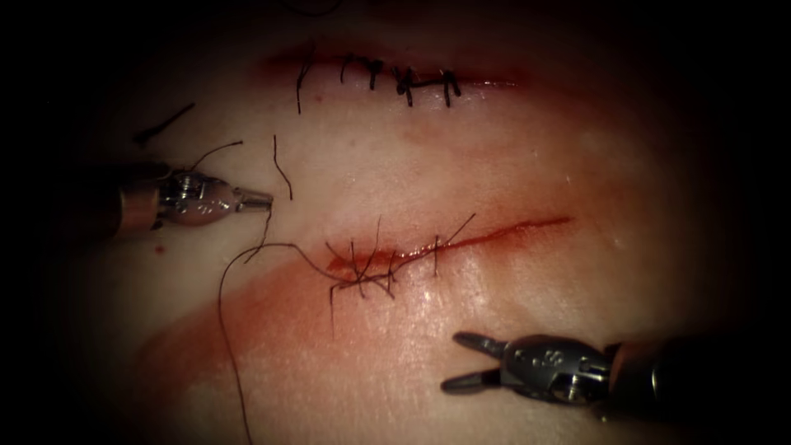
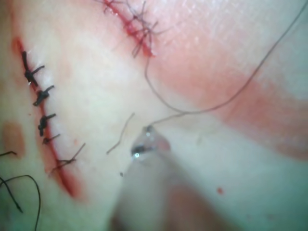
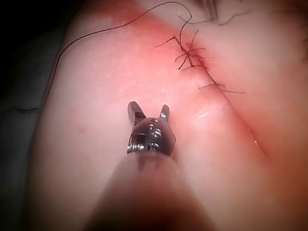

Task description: Wound Closure

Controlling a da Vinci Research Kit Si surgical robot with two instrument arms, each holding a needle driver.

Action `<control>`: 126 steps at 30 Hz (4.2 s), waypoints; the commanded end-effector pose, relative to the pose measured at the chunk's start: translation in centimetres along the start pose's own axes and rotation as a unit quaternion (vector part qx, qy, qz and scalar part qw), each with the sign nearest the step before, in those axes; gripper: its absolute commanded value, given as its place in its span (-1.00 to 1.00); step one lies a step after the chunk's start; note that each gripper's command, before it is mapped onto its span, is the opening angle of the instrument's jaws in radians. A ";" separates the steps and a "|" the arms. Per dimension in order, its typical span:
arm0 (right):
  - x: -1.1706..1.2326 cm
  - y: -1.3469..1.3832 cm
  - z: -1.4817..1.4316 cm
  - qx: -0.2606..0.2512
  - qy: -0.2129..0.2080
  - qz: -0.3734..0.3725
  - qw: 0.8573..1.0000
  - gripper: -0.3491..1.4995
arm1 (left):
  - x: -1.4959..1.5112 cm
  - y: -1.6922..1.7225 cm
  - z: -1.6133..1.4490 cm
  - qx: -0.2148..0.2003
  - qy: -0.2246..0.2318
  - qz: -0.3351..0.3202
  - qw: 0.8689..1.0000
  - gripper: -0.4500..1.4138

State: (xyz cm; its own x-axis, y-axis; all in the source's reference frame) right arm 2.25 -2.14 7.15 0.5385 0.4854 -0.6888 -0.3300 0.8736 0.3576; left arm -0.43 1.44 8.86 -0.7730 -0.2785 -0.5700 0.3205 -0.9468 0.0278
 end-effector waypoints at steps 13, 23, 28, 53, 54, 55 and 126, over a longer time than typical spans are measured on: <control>0.02 -0.04 0.12 0.008 -0.002 0.004 1.000 0.98 | 0.00 -0.17 -0.31 0.037 0.032 -0.143 0.988 0.87; 0.65 0.24 -0.15 0.011 0.018 0.021 1.000 0.90 | 0.37 -0.59 -0.78 0.197 0.106 -0.229 0.948 0.75; 1.09 0.52 -0.38 0.009 0.042 0.030 0.999 0.80 | 0.51 -0.89 -0.70 0.299 0.127 -0.197 0.925 0.64; 1.93 1.54 0.27 0.004 0.079 0.143 0.987 0.49 | 0.86 -1.09 -1.40 0.485 0.229 -0.180 0.824 0.64; 1.96 1.48 0.39 0.025 0.085 0.153 0.984 0.49 | 0.92 -1.07 -1.51 0.492 0.225 -0.175 0.823 0.64; 1.98 1.46 0.43 0.034 0.084 0.156 0.983 0.49 | 0.95 -1.06 -1.55 0.493 0.219 -0.169 0.825 0.62; 2.36 1.19 1.09 0.101 0.098 0.160 0.977 0.49 | 1.01 -0.58 -1.43 0.504 0.172 -0.119 0.838 0.60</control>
State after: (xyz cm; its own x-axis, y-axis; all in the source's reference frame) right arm 3.92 0.10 6.58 0.2679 0.7377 -0.6197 -0.2901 0.6752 0.6782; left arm -0.56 1.93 7.02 -0.4900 -0.1628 -0.8564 -0.5805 -0.6720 0.4599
